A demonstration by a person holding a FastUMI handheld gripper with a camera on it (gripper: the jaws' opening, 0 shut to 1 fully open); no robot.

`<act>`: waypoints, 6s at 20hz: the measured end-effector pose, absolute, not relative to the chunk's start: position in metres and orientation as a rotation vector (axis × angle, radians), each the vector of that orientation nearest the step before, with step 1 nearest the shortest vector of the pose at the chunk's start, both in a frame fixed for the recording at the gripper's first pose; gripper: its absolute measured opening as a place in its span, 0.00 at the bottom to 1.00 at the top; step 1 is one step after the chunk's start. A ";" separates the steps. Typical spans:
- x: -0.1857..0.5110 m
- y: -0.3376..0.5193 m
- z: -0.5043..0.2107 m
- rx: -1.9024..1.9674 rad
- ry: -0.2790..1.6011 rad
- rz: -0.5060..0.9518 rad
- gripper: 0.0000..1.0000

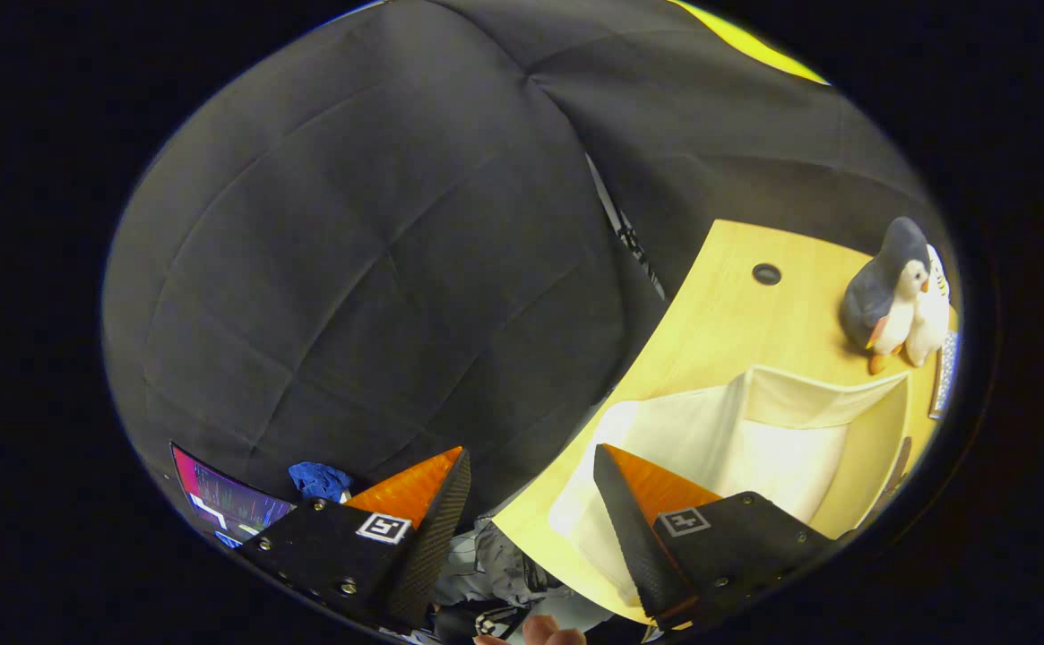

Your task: Open the storage box then place both shoes into the box .Put the left shoe in first, then the right shoe, with the right side of both shoes facing outward in a uniform manner.

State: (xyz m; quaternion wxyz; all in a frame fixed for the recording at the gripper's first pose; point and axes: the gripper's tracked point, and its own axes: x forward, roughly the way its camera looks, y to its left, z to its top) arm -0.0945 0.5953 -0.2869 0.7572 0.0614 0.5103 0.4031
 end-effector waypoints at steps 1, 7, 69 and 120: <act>-0.086 0.580 -0.278 0.135 1.092 0.863 0.85; -0.039 0.472 -0.251 0.132 1.002 0.734 0.85; -0.044 0.210 -0.359 0.123 1.385 0.311 0.00; -0.016 0.337 -0.333 -0.165 1.295 0.644 0.85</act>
